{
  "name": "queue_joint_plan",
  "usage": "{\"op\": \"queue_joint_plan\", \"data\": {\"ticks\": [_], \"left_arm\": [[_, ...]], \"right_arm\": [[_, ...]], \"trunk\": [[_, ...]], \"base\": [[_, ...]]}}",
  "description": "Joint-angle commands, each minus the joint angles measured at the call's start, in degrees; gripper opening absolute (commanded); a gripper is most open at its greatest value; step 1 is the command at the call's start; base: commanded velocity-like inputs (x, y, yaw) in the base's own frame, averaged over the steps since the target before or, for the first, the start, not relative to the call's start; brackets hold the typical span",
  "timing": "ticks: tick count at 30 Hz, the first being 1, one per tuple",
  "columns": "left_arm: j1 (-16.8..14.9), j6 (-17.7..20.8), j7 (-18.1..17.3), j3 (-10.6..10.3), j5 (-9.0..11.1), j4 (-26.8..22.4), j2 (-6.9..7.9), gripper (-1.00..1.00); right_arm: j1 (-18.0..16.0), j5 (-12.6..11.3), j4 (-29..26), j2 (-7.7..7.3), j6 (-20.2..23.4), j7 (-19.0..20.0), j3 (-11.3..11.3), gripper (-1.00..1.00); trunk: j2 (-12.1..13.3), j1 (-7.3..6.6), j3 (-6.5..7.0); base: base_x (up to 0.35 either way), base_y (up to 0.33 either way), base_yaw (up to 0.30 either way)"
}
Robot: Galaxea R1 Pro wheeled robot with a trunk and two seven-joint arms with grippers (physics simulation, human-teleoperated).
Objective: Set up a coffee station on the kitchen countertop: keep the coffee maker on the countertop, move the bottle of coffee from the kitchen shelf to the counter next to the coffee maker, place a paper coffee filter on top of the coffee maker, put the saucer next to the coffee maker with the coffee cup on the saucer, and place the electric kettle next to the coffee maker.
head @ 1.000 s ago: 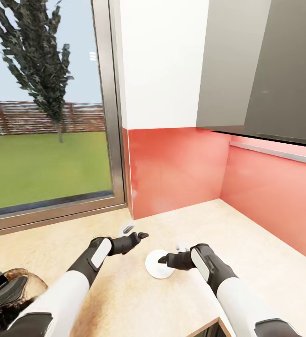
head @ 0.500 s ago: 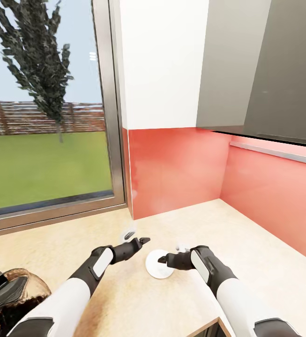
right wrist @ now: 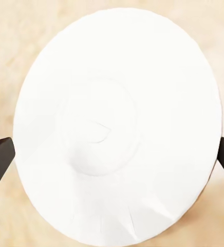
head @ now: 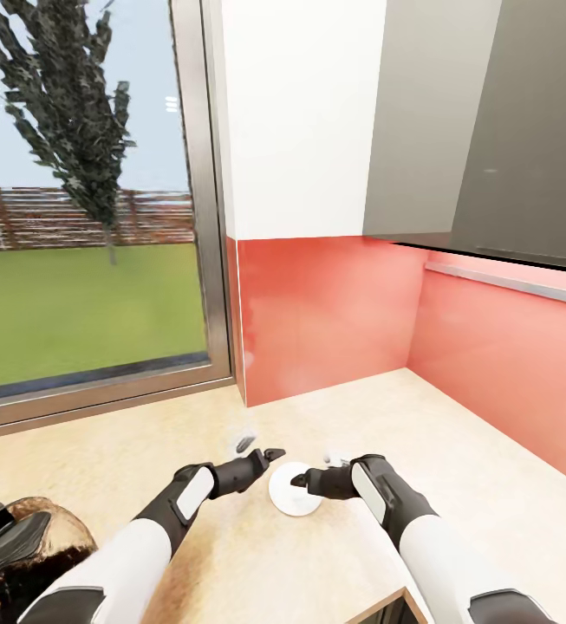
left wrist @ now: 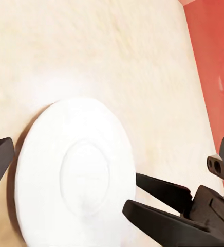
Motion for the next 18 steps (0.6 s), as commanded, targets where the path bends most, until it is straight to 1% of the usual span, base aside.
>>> {"op": "queue_joint_plan", "data": {"ticks": [1,8,10,12,14,18], "left_arm": [[-0.02,0.48,-0.06,0.31,0.23,0.01,-0.04,1.00],[0.13,0.48,0.07,0.48,0.61,0.13,0.03,1.00],[0.51,0.48,0.11,0.54,1.79,0.14,0.04,1.00],[1.11,0.36,0.26,0.57,5.66,0.14,0.04,1.00],[1.52,0.24,0.43,0.52,6.61,0.14,0.05,1.00],[1.87,0.14,0.75,0.52,7.11,0.14,0.05,1.00]], "right_arm": [[0.03,-0.16,1.79,-0.02,0.22,0.02,0.18,1.00],[0.03,-0.21,1.79,0.04,0.22,0.02,0.18,1.00],[0.03,-0.22,1.79,0.06,0.22,0.02,0.18,1.00],[0.03,-0.22,1.79,0.07,0.22,0.02,0.18,1.00],[0.03,-0.22,1.79,0.07,0.22,0.02,0.18,1.00],[0.03,-0.22,1.79,0.07,0.22,0.02,0.18,1.00]], "trunk": [[0.00,0.04,-0.04],[0.00,0.04,-0.04],[0.00,0.04,-0.04],[0.00,0.04,-0.04],[0.00,0.04,-0.04],[0.00,0.04,-0.04]], "base": [[0.000,0.000,0.000],[0.000,0.000,0.000],[0.000,0.000,0.000],[0.000,0.000,0.000],[0.000,0.000,0.000],[0.000,0.000,0.000]]}}
